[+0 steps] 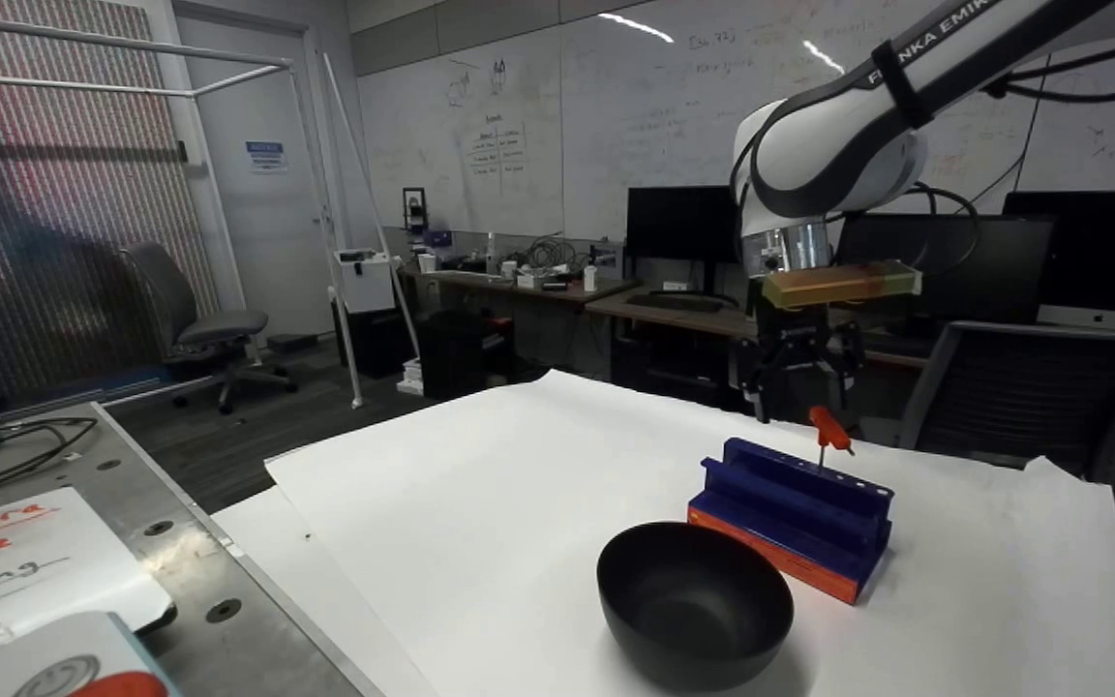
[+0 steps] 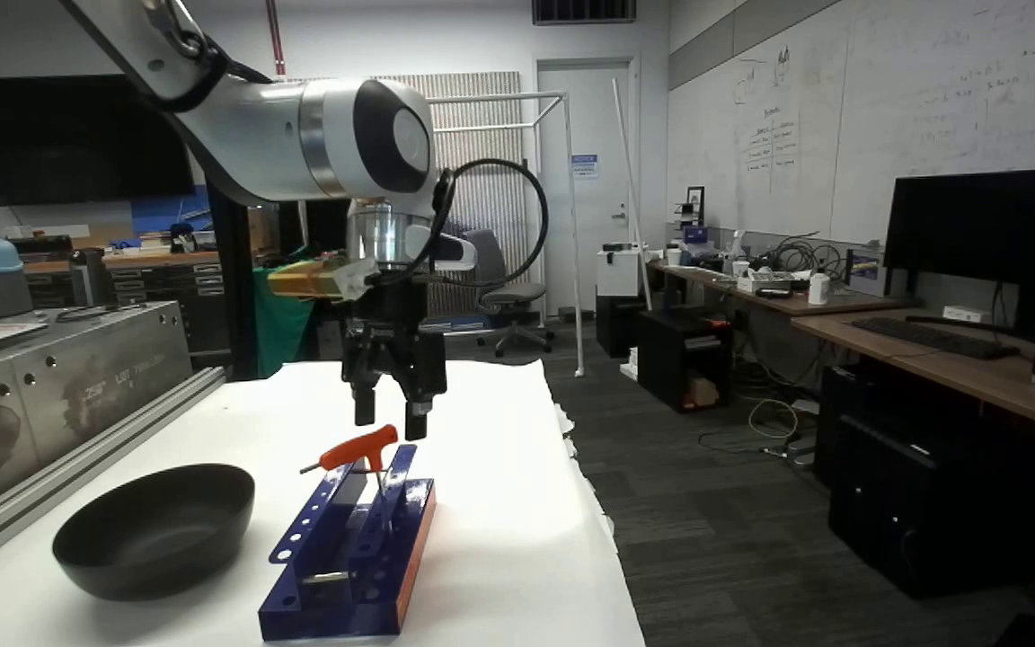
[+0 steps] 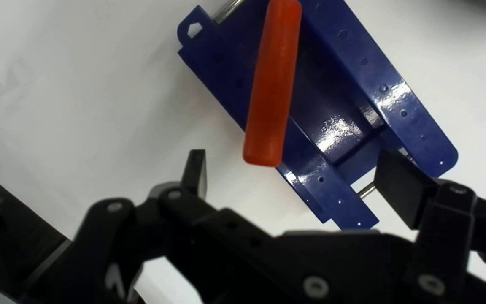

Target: Put the wrench in the bowl

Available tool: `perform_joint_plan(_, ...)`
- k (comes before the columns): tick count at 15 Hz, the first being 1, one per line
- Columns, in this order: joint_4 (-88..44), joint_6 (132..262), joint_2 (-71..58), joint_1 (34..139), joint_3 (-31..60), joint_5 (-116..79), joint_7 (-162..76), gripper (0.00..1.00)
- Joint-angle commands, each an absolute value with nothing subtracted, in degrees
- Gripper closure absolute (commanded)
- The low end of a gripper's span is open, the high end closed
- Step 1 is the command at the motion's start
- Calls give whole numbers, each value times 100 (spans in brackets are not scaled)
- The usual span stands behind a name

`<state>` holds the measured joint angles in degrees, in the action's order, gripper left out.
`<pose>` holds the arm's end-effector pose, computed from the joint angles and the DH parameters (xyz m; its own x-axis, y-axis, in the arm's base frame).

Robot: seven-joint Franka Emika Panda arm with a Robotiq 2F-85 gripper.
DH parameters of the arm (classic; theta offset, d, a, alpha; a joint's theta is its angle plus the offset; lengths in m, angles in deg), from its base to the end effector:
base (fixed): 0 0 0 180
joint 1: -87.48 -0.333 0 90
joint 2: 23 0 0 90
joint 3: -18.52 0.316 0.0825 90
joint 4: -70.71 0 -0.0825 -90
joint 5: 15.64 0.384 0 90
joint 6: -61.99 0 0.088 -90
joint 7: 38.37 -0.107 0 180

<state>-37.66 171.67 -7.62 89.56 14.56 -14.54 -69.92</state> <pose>0.5849 -0.0588 0.3462 0.7621 -0.6141 -0.2053 -0.6009 -0.7888 0.1288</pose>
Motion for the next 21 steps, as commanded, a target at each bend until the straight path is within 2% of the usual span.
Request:
perform_joint_plan(1,-3844,17267,-787,8957,1368,-1286,-6940,0)
perform_joint_plan(2,-3883,17249,-811,8956,1353,-1279,-6964,25)
perform_joint_plan(3,-3961,17149,-873,8955,1366,-1220,-6922,27)
perform_joint_plan(4,-4023,17134,-915,8950,1368,-1192,-6913,34)
perform_joint_plan(5,-4158,17162,-1010,8935,1381,-1168,-6900,44)
perform_joint_plan(10,-4452,17190,-1192,8918,1387,-1093,-6934,82)
perform_joint_plan(13,-4561,17216,-1308,8911,1380,-1136,-6998,90)
perform_joint_plan(14,-4577,17197,-1340,8911,1381,-1145,-6999,86)
perform_joint_plan(21,-4342,16393,-2098,8729,1527,-1543,-7127,85)
